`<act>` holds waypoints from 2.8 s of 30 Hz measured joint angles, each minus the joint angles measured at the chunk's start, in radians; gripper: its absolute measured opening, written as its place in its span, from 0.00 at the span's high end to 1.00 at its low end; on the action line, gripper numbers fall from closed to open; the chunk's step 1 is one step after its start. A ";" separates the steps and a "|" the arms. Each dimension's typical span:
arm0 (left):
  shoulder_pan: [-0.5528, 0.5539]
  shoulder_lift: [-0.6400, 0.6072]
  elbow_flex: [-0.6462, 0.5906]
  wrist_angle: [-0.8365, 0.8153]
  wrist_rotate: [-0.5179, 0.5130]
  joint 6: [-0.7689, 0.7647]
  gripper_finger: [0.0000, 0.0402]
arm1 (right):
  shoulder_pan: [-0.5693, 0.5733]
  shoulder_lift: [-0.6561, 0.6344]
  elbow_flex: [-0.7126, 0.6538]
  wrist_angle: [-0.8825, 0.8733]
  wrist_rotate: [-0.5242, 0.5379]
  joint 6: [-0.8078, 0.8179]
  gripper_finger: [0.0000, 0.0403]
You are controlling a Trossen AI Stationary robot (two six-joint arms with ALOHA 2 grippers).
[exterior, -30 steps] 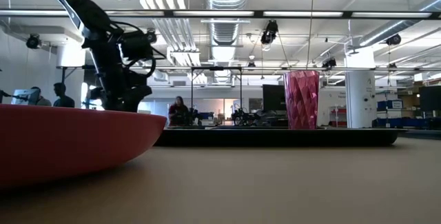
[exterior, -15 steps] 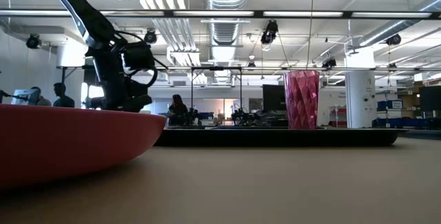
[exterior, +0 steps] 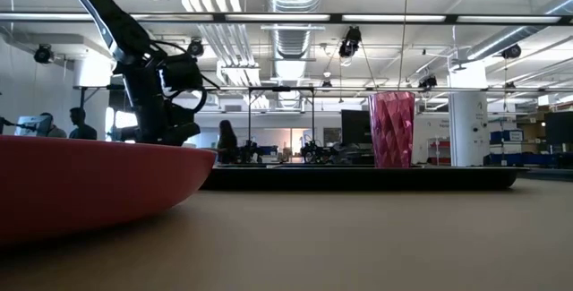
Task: Pick and place plate/cup/fork/spoon on tray
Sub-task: Put the orange spoon on the black serving tray to the left of the pink fork
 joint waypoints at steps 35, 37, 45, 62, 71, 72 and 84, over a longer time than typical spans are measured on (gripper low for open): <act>-0.242 -0.297 0.090 -0.080 -0.080 -0.237 0.67 | 0.000 0.000 0.000 -0.009 0.000 -0.019 0.98; -0.276 -0.265 0.123 -0.057 -0.096 -0.256 0.67 | 0.000 0.000 0.000 -0.011 0.000 -0.020 0.98; -0.382 -0.069 0.276 -0.002 -0.106 -0.315 0.67 | 0.000 0.000 0.000 -0.053 0.000 -0.021 0.98; -0.454 0.230 0.373 0.130 -0.112 -0.516 0.67 | 0.000 0.000 0.000 -0.159 -0.051 -0.047 0.98; -0.454 0.252 0.373 0.104 -0.130 -0.543 0.67 | 0.000 -0.002 0.000 -0.192 -0.055 -0.046 0.98; -0.455 0.253 0.373 0.094 -0.130 -0.543 0.67 | 0.000 -0.002 0.000 -0.192 -0.056 -0.046 0.98; -0.455 0.253 0.362 0.091 -0.122 -0.543 0.67 | 0.000 -0.003 0.000 -0.189 -0.056 -0.045 0.98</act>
